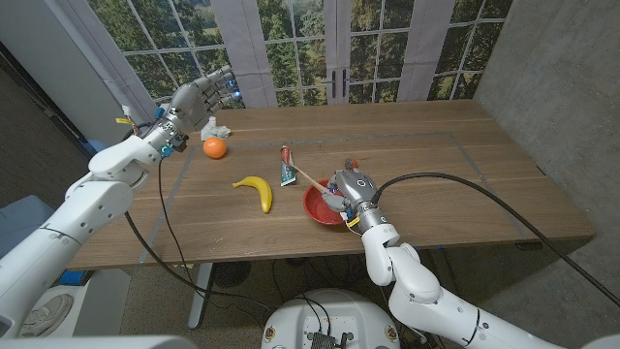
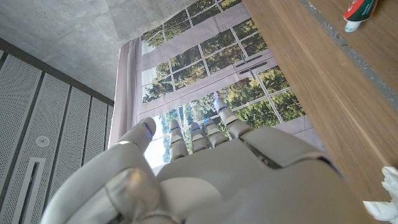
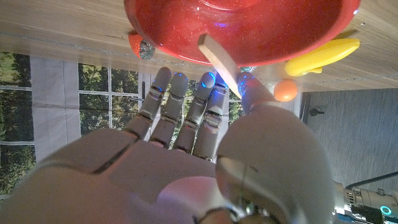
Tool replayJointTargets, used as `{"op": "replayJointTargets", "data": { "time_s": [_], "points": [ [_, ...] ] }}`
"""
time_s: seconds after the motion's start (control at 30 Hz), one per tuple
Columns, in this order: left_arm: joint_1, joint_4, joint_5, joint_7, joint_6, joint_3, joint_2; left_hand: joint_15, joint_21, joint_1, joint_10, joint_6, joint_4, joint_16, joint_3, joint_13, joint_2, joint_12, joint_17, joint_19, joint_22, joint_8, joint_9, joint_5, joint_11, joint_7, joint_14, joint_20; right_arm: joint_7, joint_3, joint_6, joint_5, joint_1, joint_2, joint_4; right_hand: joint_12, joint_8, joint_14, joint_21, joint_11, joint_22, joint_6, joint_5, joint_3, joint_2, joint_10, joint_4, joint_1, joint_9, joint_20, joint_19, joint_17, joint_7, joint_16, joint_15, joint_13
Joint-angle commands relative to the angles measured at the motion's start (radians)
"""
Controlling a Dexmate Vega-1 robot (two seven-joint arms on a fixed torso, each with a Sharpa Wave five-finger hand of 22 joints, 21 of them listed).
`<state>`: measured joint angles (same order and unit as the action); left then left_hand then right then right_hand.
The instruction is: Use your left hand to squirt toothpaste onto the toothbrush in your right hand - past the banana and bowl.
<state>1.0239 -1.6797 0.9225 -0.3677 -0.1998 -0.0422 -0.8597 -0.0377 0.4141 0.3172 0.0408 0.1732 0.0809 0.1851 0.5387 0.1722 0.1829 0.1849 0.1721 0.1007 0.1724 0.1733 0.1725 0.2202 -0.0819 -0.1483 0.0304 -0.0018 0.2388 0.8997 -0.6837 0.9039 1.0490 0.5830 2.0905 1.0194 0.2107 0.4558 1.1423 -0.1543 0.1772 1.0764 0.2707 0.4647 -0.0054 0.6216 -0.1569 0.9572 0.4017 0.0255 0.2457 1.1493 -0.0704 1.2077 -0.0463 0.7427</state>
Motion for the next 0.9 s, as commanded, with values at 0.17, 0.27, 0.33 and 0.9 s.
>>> {"op": "replayJointTargets", "data": {
  "time_s": [0.17, 0.27, 0.33, 0.9],
  "points": [
    [-0.031, 0.028, 0.003, -0.027, 0.001, -0.009, 0.004, -0.080, -0.005, -0.013, 0.002, 0.001, -0.003, 0.000, 0.015, 0.001, 0.000, 0.004, 0.000, 0.013, 0.001, 0.003, -0.001, -0.001, -0.001, -0.004, 0.009, 0.002, -0.104, 0.022, -0.087, 0.065, -0.016, -0.033, 0.005, -0.072, -0.013, -0.055, -0.033, 0.005, 0.000, -0.115, -0.069, -0.017, -0.039, -0.090, 0.015, -0.078, -0.012, 0.030, -0.031, -0.066, -0.016, -0.103, -0.154, -0.034],
    [-0.042, 0.036, 0.003, -0.033, 0.003, -0.014, 0.003, -0.080, -0.006, -0.014, 0.002, 0.000, -0.003, -0.001, 0.017, 0.001, -0.001, 0.004, 0.000, 0.014, 0.001, 0.003, -0.001, -0.001, -0.001, -0.004, 0.009, 0.002, -0.104, 0.023, -0.091, 0.067, -0.019, -0.038, -0.004, -0.103, -0.017, -0.074, -0.050, 0.015, 0.000, -0.160, -0.076, -0.018, -0.043, -0.120, 0.017, -0.099, -0.018, 0.042, -0.048, -0.112, -0.026, -0.151, -0.132, -0.052],
    [-0.050, 0.042, 0.001, -0.036, 0.005, -0.018, 0.003, -0.080, -0.006, -0.014, 0.002, -0.001, -0.004, -0.001, 0.018, 0.001, -0.001, 0.004, 0.000, 0.014, 0.001, 0.003, -0.001, -0.001, -0.002, -0.004, 0.009, 0.001, -0.101, 0.013, -0.085, 0.048, -0.018, -0.041, -0.004, -0.123, -0.017, -0.078, -0.058, 0.028, 0.000, -0.180, -0.077, -0.017, -0.048, -0.138, 0.018, -0.111, -0.021, 0.046, -0.055, -0.139, -0.027, -0.177, -0.124, -0.065],
    [-0.116, 0.102, 0.003, -0.056, 0.003, -0.056, 0.037, -0.075, -0.015, -0.025, -0.001, -0.007, -0.001, -0.004, 0.035, 0.001, 0.009, 0.002, 0.001, 0.016, 0.001, 0.002, -0.001, -0.002, -0.001, -0.004, 0.004, 0.004, -0.034, -0.132, 0.063, -0.295, 0.005, -0.035, 0.018, -0.436, -0.018, -0.245, -0.129, 0.134, 0.004, -0.545, -0.073, -0.043, 0.027, -0.392, 0.099, -0.417, -0.080, 0.078, -0.075, -0.446, 0.063, -0.487, -0.012, -0.233]
  ]
}}
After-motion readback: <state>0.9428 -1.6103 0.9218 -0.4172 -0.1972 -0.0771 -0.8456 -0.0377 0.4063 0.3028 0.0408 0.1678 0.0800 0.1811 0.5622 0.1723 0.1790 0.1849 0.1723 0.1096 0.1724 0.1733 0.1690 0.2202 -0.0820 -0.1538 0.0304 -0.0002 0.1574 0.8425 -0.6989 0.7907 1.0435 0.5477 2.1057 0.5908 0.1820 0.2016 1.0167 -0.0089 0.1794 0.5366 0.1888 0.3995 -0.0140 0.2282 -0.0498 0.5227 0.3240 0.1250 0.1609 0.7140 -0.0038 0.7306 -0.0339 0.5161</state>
